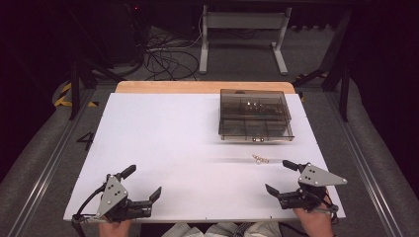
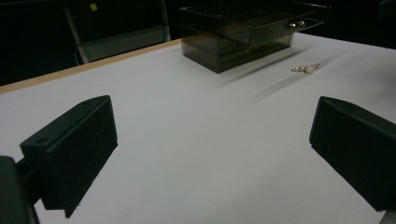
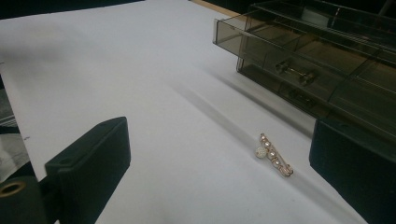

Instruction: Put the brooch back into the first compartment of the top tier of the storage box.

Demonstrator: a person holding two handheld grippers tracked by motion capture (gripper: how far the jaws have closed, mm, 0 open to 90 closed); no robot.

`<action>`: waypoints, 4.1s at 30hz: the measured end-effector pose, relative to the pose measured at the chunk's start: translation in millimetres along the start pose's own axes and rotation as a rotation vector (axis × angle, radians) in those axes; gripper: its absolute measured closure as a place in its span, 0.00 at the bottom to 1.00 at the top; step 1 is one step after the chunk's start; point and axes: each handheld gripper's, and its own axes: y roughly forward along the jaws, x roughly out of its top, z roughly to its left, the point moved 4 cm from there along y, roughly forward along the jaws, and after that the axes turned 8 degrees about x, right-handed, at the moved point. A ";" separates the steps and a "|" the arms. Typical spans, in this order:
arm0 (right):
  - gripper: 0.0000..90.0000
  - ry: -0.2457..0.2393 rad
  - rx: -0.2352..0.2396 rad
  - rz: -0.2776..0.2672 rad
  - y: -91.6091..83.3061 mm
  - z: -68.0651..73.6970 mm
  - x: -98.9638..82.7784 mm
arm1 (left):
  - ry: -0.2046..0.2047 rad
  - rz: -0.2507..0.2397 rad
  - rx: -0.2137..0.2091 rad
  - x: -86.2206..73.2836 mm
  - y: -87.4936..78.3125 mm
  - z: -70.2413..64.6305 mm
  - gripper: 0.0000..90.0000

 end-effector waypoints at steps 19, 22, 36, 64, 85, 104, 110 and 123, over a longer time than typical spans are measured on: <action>0.07 0.003 -0.004 0.046 20.4 -19.7 14.4 | 0.006 0.001 -0.002 -0.1 0.0 -0.4 0.02; 0.07 0.001 -0.003 0.054 23.8 -21.4 15.3 | 0.005 -0.002 -0.010 -0.1 -0.1 -0.5 0.02; 0.07 0.003 -0.010 0.079 33.7 -31.4 21.1 | 0.011 0.006 -0.008 -0.5 2.1 -1.2 0.02; 0.25 0.092 0.020 0.212 58.9 -45.2 22.5 | 0.017 0.006 -0.010 -0.7 2.8 -1.8 0.02; 0.41 0.153 -0.077 0.369 82.3 -58.7 5.8 | 0.017 0.013 -0.012 -1.4 2.9 -2.7 0.02; 0.50 0.215 -0.100 0.424 97.7 -68.0 -4.4 | 0.023 0.020 -0.012 -1.7 4.2 -3.1 0.02; 0.53 0.227 -0.110 0.447 101.2 -69.7 -7.8 | 0.022 0.020 -0.012 -1.9 4.5 -3.0 0.02; 0.66 0.225 -0.115 0.473 102.9 -70.6 -10.2 | 0.019 0.020 -0.012 -2.0 4.6 -4.6 0.02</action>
